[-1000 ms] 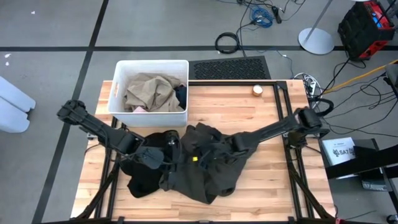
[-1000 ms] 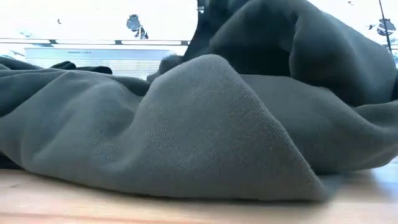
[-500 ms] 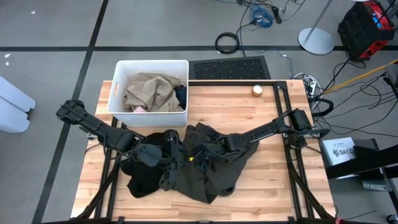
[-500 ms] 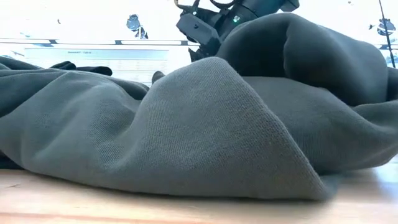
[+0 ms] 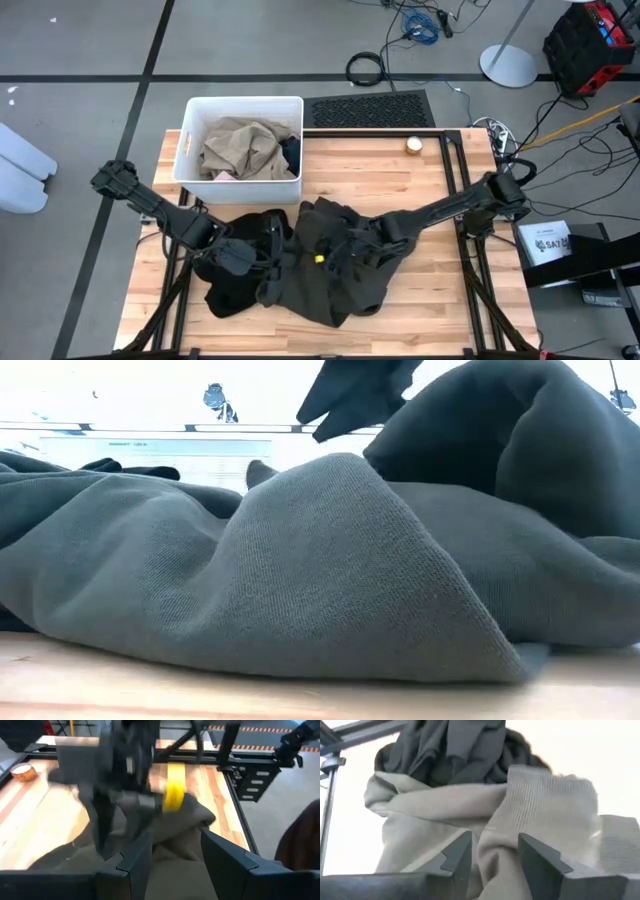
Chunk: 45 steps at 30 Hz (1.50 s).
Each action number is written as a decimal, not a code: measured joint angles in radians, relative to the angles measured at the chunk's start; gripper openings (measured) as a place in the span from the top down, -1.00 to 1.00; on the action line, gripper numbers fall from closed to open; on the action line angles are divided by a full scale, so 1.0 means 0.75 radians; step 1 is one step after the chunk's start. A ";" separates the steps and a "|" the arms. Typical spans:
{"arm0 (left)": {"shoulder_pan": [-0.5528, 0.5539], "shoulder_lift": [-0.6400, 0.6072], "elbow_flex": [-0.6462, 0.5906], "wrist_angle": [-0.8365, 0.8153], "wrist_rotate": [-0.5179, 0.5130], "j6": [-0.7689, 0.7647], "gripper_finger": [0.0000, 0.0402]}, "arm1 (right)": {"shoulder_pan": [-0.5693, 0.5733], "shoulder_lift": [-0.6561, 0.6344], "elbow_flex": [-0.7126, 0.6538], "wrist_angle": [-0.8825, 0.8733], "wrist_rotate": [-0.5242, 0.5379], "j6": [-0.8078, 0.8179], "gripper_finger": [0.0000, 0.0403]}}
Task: Sort clothes
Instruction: Put the dark gray jacket into the white laundry bin
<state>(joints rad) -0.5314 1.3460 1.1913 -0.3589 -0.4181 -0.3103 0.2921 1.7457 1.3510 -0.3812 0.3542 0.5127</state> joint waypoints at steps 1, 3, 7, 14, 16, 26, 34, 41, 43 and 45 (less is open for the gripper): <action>-0.014 0.000 0.000 -0.008 0.000 -0.005 0.11 | 0.018 -0.023 0.000 -0.022 0.051 0.005 0.26; -0.045 0.000 -0.001 -0.040 -0.004 -0.030 0.11 | 0.056 -0.067 0.000 -0.058 0.140 0.036 0.25; -0.106 -0.001 -0.022 -0.116 -0.049 -0.113 0.11 | 0.127 -0.122 0.001 -0.106 0.221 0.156 0.25; -0.181 0.022 -0.210 -0.064 -0.110 -0.214 0.11 | 0.218 -0.082 0.000 -0.119 0.223 0.208 0.25; -0.183 0.032 -0.253 -0.011 -0.111 -0.235 0.11 | 0.227 -0.078 -0.001 -0.148 0.219 0.225 0.25; -0.197 0.082 -0.272 0.170 -0.112 -0.100 0.11 | 0.201 -0.081 0.000 -0.170 0.163 0.350 0.09; -0.213 0.085 -0.272 0.190 -0.082 -0.065 0.11 | 0.147 -0.084 0.001 -0.082 0.155 0.161 0.05; -0.219 0.085 -0.272 0.188 -0.079 -0.065 0.11 | 0.106 -0.084 0.001 -0.050 0.155 0.178 0.06; -0.220 0.085 -0.272 0.187 -0.079 -0.065 0.11 | 0.100 -0.084 0.001 -0.055 0.157 0.203 0.06; -0.220 0.085 -0.272 0.187 -0.079 -0.062 0.11 | 0.091 -0.080 0.001 -0.054 0.171 0.263 0.05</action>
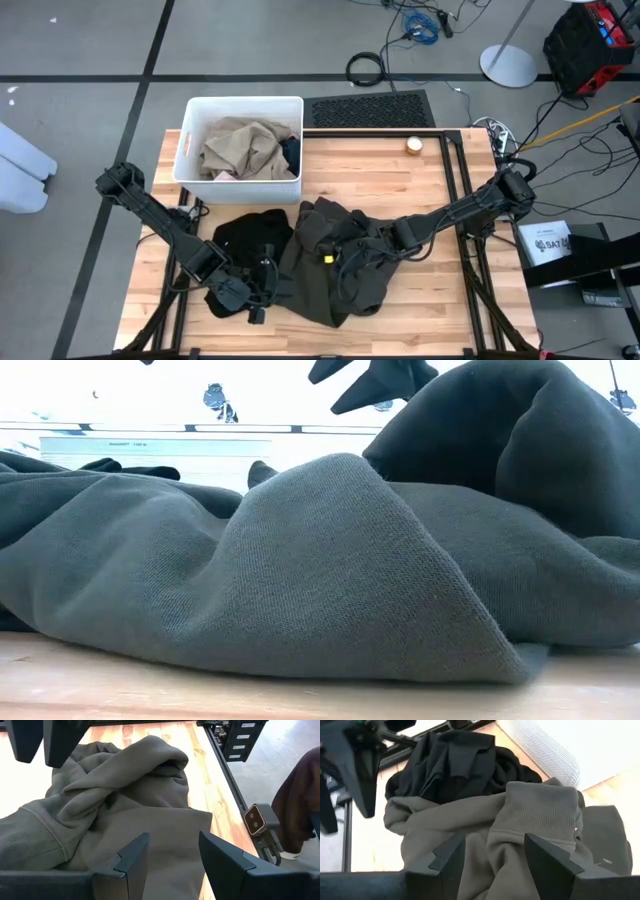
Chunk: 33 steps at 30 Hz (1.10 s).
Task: Sort clothes
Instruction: Put the dark gray jacket into the white laundry bin
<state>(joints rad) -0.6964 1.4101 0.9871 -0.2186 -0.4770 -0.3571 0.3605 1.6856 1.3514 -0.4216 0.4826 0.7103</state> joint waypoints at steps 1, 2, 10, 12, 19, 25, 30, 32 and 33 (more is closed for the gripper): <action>0.000 0.000 0.000 0.000 0.000 0.000 0.11 | -0.002 0.001 0.000 -0.007 0.004 0.033 0.03; 0.000 0.000 0.000 0.000 0.000 0.001 0.11 | -0.008 0.001 0.000 -0.024 0.003 0.061 0.01; 0.000 0.000 0.000 0.000 0.000 0.000 0.11 | -0.050 0.001 0.000 -0.211 -0.104 0.286 -0.49; 0.000 0.000 0.000 0.001 0.001 0.000 0.11 | -0.053 0.001 0.000 -0.243 -0.099 0.332 -0.66; 0.000 0.000 0.000 0.000 0.001 -0.001 0.11 | -0.029 0.017 0.000 -0.171 -0.098 0.399 -0.97; 0.000 0.000 0.000 0.000 0.001 -0.002 0.11 | -0.006 0.046 0.000 -0.088 -0.093 0.440 -0.93; 0.000 0.000 0.000 0.000 0.002 0.000 0.11 | 0.009 0.132 0.000 -0.091 -0.163 0.538 -0.92; 0.000 0.000 0.000 0.000 0.002 0.000 0.11 | 0.010 0.178 0.000 -0.088 -0.222 0.542 -0.92; 0.000 0.000 0.000 0.000 0.002 0.000 0.11 | 0.009 0.203 0.000 -0.086 -0.237 0.542 -0.92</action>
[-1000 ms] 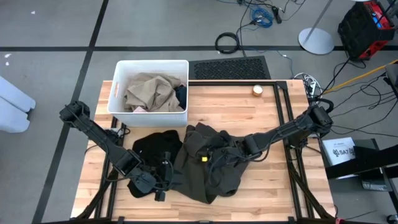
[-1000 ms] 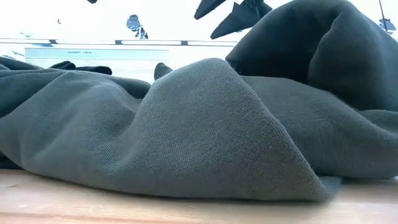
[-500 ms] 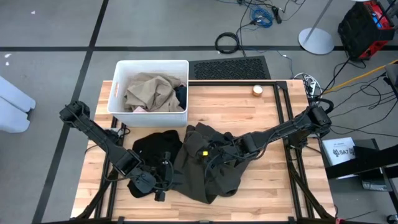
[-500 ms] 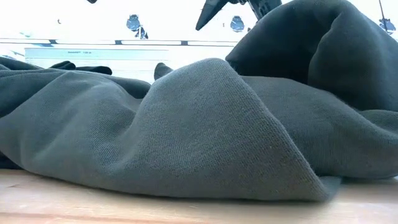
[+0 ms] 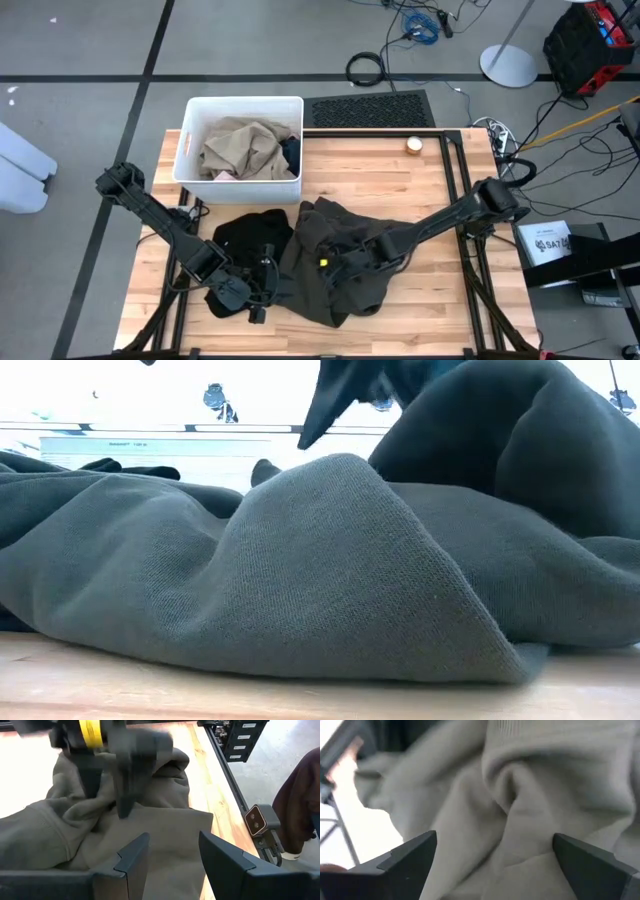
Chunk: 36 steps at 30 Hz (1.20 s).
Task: Sort clothes
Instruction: Put the dark gray jacket into the white laundry bin
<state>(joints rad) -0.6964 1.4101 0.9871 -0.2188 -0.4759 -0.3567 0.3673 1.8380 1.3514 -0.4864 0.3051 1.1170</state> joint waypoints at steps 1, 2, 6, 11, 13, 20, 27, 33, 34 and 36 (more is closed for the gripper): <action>0.000 0.000 0.000 0.000 0.000 0.000 0.11 | -0.001 0.028 0.000 0.005 0.000 0.000 -0.92; 0.000 0.000 0.000 0.000 0.000 0.000 0.11 | -0.004 0.056 0.000 0.008 0.005 -0.002 -0.92; 0.001 0.000 0.000 0.001 0.000 0.000 0.11 | -0.026 0.197 0.001 0.036 0.022 -0.007 -0.92; 0.000 0.000 0.001 0.001 0.000 -0.001 0.11 | -0.036 0.376 0.015 0.119 0.066 -0.013 -0.92; 0.000 0.000 0.001 0.001 0.000 -0.001 0.11 | -0.033 0.423 0.021 0.097 0.096 0.010 -0.92; 0.000 0.000 0.001 -0.011 0.000 -0.002 0.11 | -0.016 0.437 0.026 -0.016 0.106 0.078 -0.64; -0.003 -0.001 0.001 -0.014 0.000 -0.004 0.11 | 0.032 0.357 0.018 -0.293 0.031 0.169 0.31; -0.006 -0.001 0.001 -0.014 0.001 -0.005 0.11 | 0.076 0.274 0.002 -0.549 -0.010 0.229 0.67; -0.006 -0.001 0.001 -0.010 0.001 -0.005 0.11 | 0.082 0.249 -0.001 -0.570 -0.016 0.243 0.67; -0.006 0.000 0.001 -0.010 0.001 -0.004 0.11 | 0.089 0.200 -0.007 -0.587 -0.020 0.257 0.67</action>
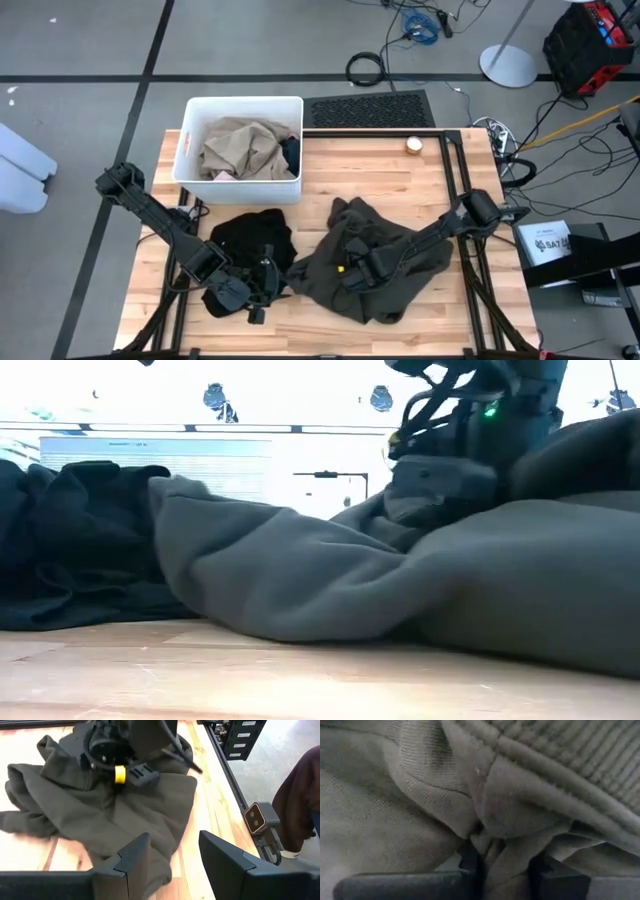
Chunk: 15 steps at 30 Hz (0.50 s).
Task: Sort clothes
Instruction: Put the dark gray jacket into the white laundry bin
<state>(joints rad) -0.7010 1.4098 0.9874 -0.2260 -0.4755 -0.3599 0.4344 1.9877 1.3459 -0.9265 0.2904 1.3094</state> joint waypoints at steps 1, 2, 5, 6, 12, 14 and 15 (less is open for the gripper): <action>0.000 0.000 0.000 0.001 0.000 0.000 0.11 | 0.004 -0.031 -0.004 -0.018 -0.003 0.000 0.67; 0.000 0.000 0.000 0.002 0.000 0.000 0.11 | 0.009 -0.063 -0.006 -0.025 0.006 -0.002 0.67; 0.000 0.000 0.000 0.007 0.000 -0.001 0.11 | 0.023 -0.184 -0.002 -0.020 0.091 -0.002 0.68; 0.000 0.000 0.000 0.010 0.000 -0.001 0.11 | 0.029 -0.225 -0.001 -0.019 0.128 -0.003 0.68; 0.000 0.000 0.000 0.015 0.000 -0.001 0.11 | 0.064 -0.458 -0.001 -0.022 0.417 -0.024 0.69; 0.000 0.000 0.000 0.015 -0.001 -0.001 0.11 | 0.074 -0.533 0.000 -0.013 0.530 -0.051 0.69; 0.000 0.000 0.000 0.014 -0.001 -0.001 0.11 | 0.077 -0.570 0.000 -0.003 0.586 -0.074 0.69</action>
<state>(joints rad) -0.7010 1.4097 0.9874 -0.2158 -0.4759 -0.3611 0.4921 1.5600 1.3457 -0.9287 0.7296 1.2536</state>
